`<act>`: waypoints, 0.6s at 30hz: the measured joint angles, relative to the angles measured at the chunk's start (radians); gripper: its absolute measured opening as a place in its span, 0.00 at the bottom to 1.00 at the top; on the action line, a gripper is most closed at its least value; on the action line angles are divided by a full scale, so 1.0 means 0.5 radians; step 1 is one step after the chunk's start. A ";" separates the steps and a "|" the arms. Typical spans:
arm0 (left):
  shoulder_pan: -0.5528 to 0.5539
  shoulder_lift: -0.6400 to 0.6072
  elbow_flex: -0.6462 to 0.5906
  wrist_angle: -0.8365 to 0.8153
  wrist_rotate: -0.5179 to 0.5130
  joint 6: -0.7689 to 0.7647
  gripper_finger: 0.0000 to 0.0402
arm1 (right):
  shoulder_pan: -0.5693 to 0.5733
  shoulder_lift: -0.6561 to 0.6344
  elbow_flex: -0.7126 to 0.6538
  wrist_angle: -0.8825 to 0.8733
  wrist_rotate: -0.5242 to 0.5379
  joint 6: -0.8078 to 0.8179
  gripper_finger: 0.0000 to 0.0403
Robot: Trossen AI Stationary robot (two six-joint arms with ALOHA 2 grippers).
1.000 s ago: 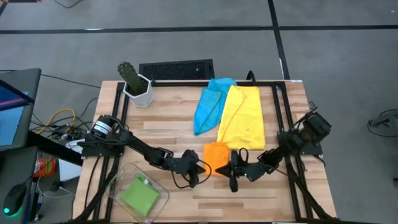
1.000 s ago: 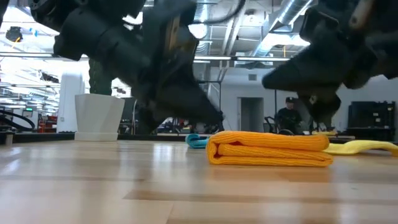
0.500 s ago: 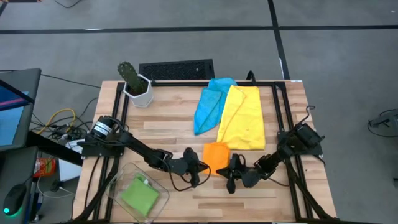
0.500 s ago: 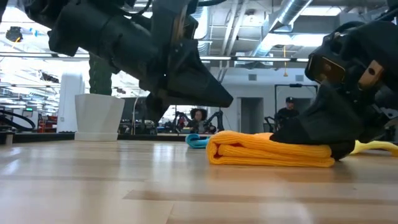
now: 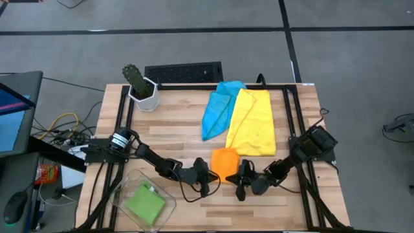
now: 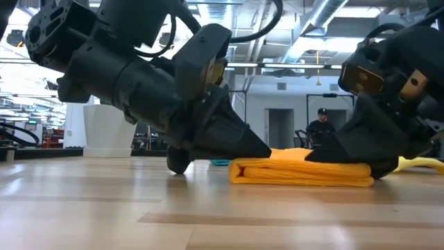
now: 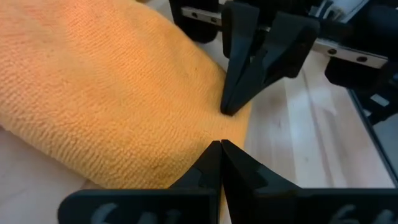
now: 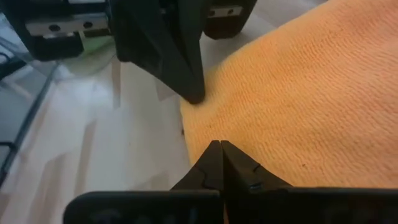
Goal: Fold microfiber towels
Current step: Fold the orange microfiber towel
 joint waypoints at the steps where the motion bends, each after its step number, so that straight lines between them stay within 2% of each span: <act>1: 0.000 0.001 0.002 -0.028 0.003 -0.001 0.00 | 0.005 -0.001 0.002 -0.033 -0.001 0.001 0.05; 10: 0.005 -0.023 0.002 -0.094 0.081 -0.068 0.00 | 0.058 -0.113 -0.013 -0.224 -0.100 -0.008 0.05; 14: 0.021 -0.114 -0.001 -0.157 0.137 -0.127 0.00 | 0.053 -0.361 -0.028 -0.578 -0.157 0.044 0.06; 18: 0.053 -0.289 -0.017 -0.250 0.140 -0.131 0.00 | 0.034 -0.721 -0.024 -1.078 -0.155 0.123 0.07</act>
